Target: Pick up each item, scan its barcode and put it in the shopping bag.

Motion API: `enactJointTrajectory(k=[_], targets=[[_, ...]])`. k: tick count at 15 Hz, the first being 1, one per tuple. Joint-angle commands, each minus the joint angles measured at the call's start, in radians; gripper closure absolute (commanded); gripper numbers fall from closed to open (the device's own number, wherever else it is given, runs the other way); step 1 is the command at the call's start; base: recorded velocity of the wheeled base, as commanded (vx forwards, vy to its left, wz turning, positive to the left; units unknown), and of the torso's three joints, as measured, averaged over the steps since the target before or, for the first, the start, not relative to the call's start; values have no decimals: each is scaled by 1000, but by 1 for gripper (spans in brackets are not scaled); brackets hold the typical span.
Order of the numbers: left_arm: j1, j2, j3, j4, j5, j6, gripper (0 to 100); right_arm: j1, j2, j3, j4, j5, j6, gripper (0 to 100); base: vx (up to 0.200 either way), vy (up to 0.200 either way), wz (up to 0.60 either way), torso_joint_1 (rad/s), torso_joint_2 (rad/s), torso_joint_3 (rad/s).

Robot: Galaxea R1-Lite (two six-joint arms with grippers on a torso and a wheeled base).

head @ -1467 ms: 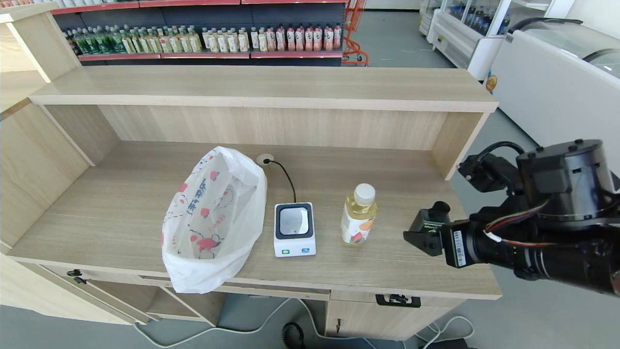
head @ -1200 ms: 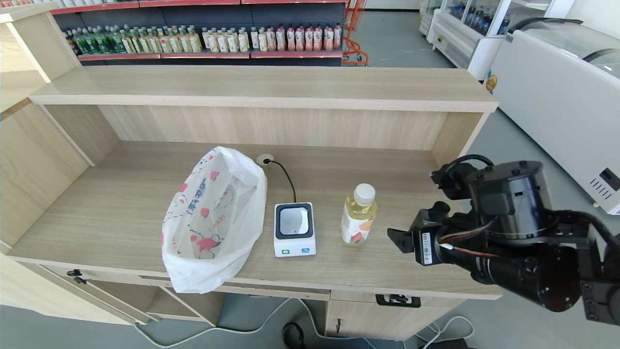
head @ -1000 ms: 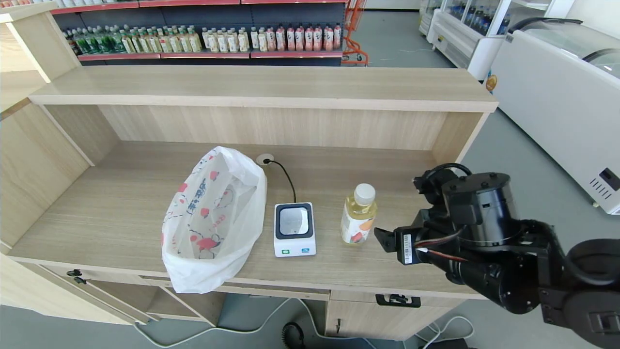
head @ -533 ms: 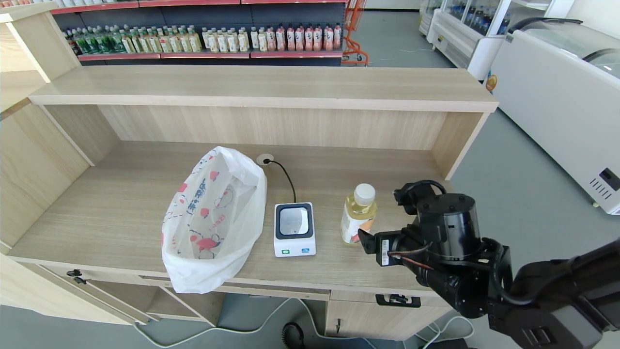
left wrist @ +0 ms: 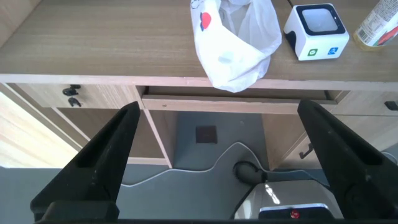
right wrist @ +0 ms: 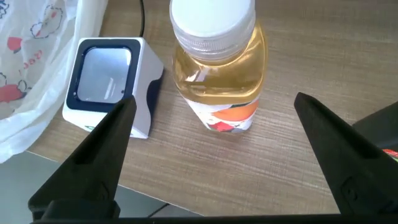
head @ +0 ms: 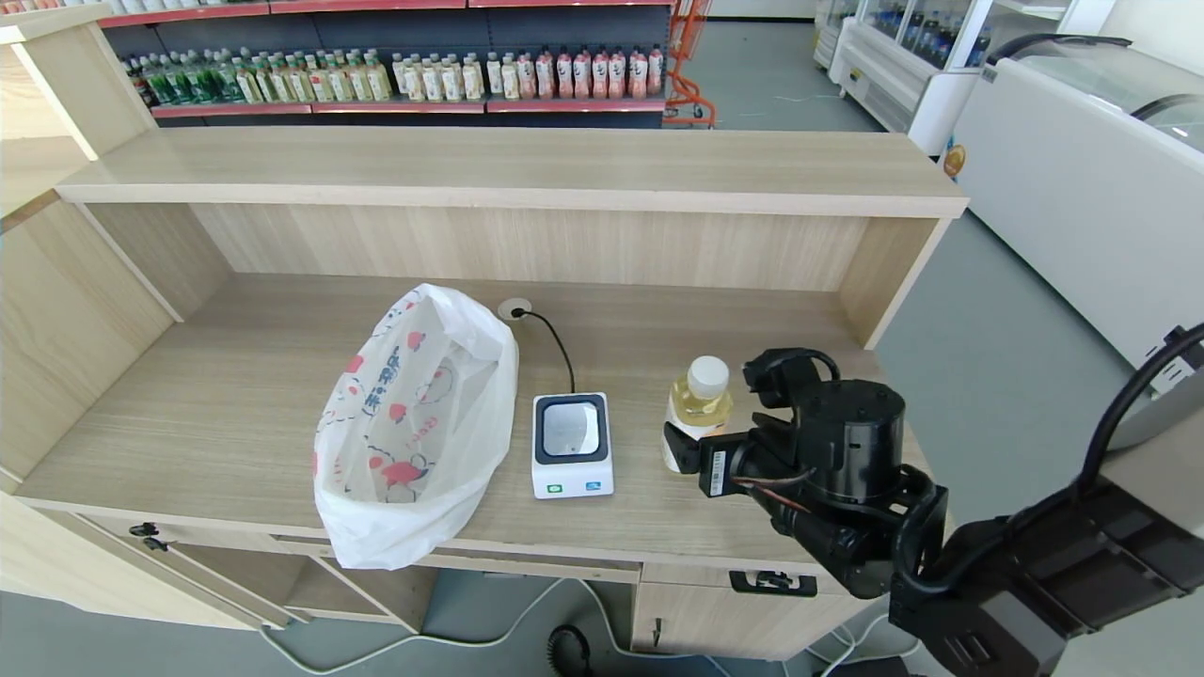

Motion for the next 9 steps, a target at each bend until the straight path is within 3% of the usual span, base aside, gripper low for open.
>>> enactJointTrajectory(k=[1, 9], targets=[[0, 0, 0, 0, 0, 0, 0, -8, 57, -18, -28, 7, -11, 0, 0, 0, 0, 0, 0, 0], [0, 0, 0, 0, 0, 0, 0, -8, 201, -136, -99, 8, -58, 0, 0, 0, 0, 0, 0, 0]])
